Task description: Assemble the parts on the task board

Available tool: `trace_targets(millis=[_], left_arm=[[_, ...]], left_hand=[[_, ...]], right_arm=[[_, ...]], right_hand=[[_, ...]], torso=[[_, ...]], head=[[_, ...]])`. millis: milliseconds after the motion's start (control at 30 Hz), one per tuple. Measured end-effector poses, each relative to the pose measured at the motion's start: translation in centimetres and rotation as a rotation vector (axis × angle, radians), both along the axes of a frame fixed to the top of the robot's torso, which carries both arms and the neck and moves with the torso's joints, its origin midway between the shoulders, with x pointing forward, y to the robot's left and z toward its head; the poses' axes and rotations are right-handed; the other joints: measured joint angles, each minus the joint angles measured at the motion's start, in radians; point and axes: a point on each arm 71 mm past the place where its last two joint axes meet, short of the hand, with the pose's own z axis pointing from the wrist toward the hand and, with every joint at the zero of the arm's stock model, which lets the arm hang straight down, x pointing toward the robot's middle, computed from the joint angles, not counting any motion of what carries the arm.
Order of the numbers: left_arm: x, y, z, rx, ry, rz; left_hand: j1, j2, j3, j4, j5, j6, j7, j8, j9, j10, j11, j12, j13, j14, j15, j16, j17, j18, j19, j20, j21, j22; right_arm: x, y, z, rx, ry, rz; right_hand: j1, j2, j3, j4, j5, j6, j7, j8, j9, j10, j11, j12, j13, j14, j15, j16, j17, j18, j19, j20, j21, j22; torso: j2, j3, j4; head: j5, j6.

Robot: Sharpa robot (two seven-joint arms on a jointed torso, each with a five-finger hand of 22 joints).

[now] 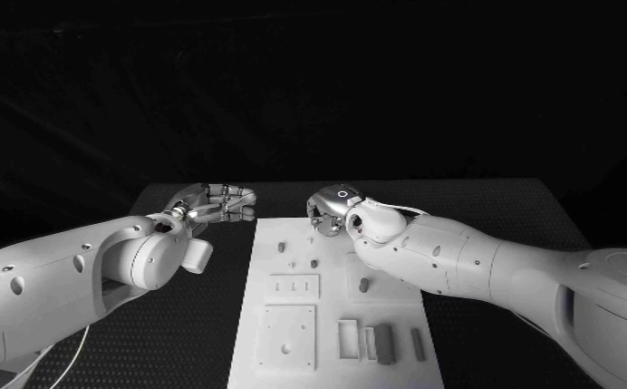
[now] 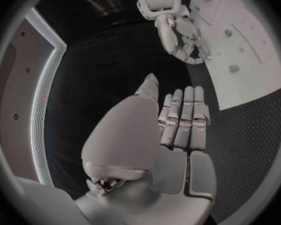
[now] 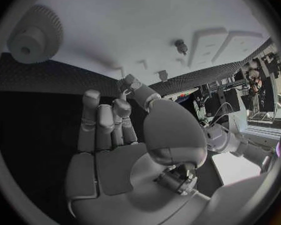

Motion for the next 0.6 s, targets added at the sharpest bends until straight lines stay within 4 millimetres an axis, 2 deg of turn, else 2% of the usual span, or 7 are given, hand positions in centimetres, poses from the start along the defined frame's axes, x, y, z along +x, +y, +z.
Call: trace_targets(millis=[233, 600], left_arm=[[0.04, 0.02, -0.01, 0.001, 0.0, 0.001], [0.16, -0.01, -0.02, 0.002, -0.001, 0.002]], left_hand=[[0.0, 0.0, 0.0, 0.0, 0.0, 0.0, 0.0, 0.0, 0.0, 0.0, 0.0, 0.0, 0.0, 0.0, 0.0, 0.0, 0.001, 0.0, 0.0, 0.0, -0.003, 0.0], [0.0, 0.0, 0.0, 0.0, 0.0, 0.0, 0.0, 0.0, -0.001, 0.0, 0.0, 0.0, -0.001, 0.0, 0.0, 0.0, 0.001, -0.001, 0.0, 0.0, -0.003, 0.0]], right_arm=[[-0.01, 0.07, 0.0, 0.0, 0.0, 0.001], [-0.22, 0.42, 0.02, 0.007, 0.004, 0.011]], right_hand=[[0.0, 0.0, 0.0, 0.0, 0.0, 0.0, 0.0, -0.003, 0.0, 0.002, -0.002, -0.004, 0.0, 0.001, 0.001, 0.0, -0.001, -0.001, 0.001, 0.001, 0.0, 0.0], [0.0, 0.0, 0.002, 0.002, -0.001, 0.001, -0.001, -0.007, 0.0, 0.004, -0.004, -0.004, -0.001, 0.001, 0.002, 0.0, -0.002, -0.001, -0.002, -0.002, 0.0, 0.0]], torso=[[0.006, 0.0003, 0.0082], [0.01, 0.0003, 0.0109]], head=[[-0.007, -0.002], [-0.008, -0.006]])
